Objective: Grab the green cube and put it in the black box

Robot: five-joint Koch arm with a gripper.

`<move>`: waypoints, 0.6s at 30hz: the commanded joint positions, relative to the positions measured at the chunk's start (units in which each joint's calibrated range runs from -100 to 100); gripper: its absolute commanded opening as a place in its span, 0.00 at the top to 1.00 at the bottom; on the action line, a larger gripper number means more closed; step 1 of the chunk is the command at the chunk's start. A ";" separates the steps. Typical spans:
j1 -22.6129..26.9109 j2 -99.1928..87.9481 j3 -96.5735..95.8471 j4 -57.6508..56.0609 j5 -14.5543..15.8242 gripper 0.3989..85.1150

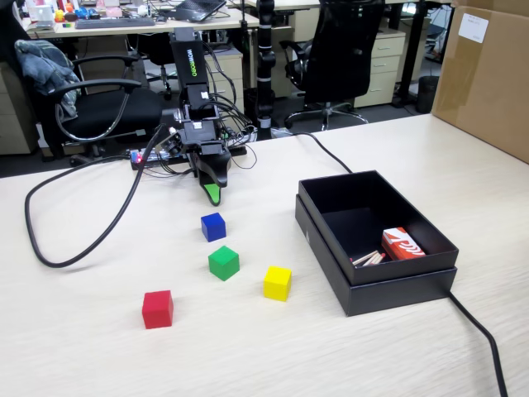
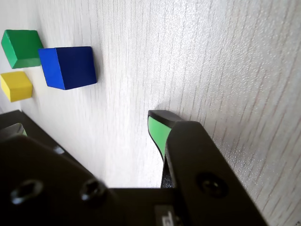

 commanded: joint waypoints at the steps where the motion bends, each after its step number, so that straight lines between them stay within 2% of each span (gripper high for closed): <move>1: 0.05 -0.13 -2.79 -1.23 -0.59 0.42; 13: 0.05 1.02 -1.25 -1.31 -0.10 0.44; 18: 0.05 1.59 7.73 -9.95 1.27 0.44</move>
